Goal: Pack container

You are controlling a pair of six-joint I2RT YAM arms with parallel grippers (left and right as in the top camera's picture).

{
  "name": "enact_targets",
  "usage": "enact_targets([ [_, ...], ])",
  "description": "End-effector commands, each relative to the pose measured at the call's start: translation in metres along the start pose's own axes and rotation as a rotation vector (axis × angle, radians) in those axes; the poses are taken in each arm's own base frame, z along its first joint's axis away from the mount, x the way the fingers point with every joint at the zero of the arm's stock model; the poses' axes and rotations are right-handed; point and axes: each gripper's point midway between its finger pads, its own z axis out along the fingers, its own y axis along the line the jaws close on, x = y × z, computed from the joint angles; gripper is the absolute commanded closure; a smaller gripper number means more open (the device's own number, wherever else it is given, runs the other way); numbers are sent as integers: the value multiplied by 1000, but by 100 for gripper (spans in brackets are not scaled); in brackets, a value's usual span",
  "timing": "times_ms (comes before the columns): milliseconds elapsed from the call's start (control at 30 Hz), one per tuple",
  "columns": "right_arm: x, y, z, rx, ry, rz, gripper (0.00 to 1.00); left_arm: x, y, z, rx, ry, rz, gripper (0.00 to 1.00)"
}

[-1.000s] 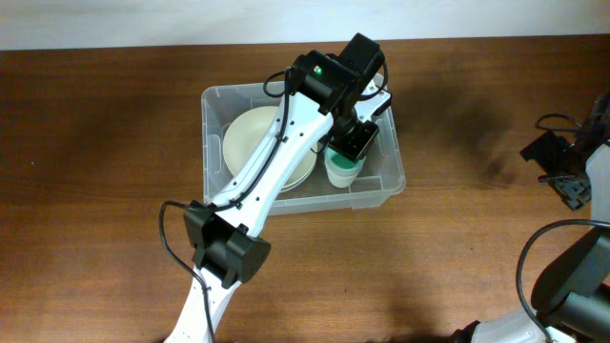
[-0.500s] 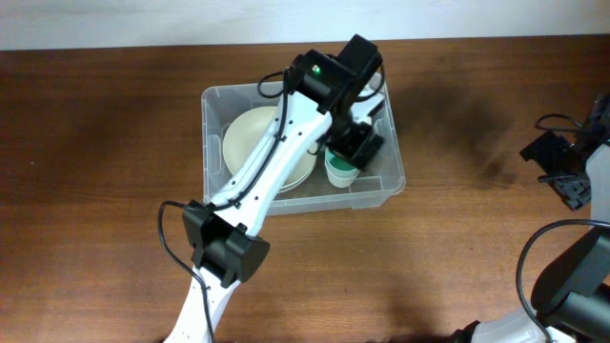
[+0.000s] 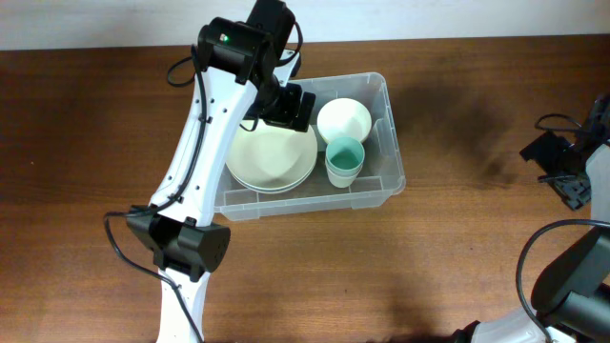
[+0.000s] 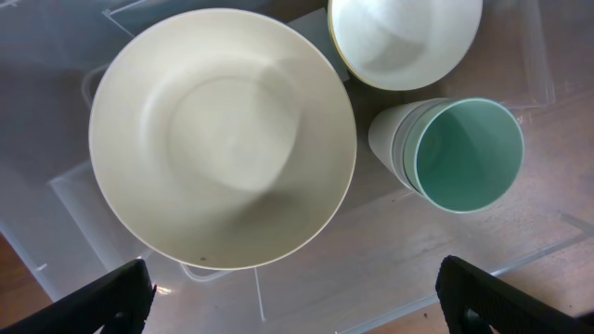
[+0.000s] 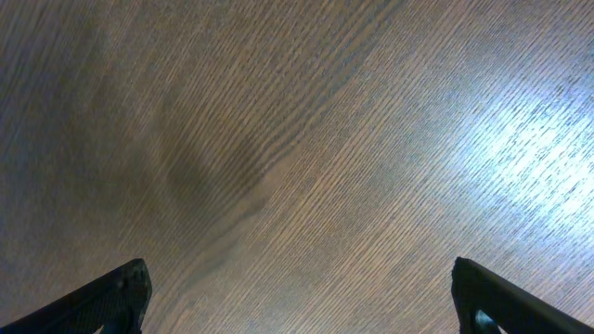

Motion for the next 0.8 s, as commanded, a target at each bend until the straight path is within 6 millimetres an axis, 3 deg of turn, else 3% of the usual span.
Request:
enact_targets([
  [0, 0, 0, -2, 1, -7, 3, 1, 1, 2, -9, -9, -18, -16, 1],
  [233, 0, 0, -2, 0, -7, 3, 1, 0, 10, -9, -52, -22, 33, 1],
  [467, 0, 0, -2, 0, -7, 3, 1, -8, 8, -9, -53, -49, 235, 1],
  [600, 0, 0, -2, 0, -7, 3, 1, -32, 1, -13, -41, -151, 370, 0],
  [767, 0, 0, -2, 1, -7, 3, 1, -65, -24, -26, 31, -371, 574, 1],
])
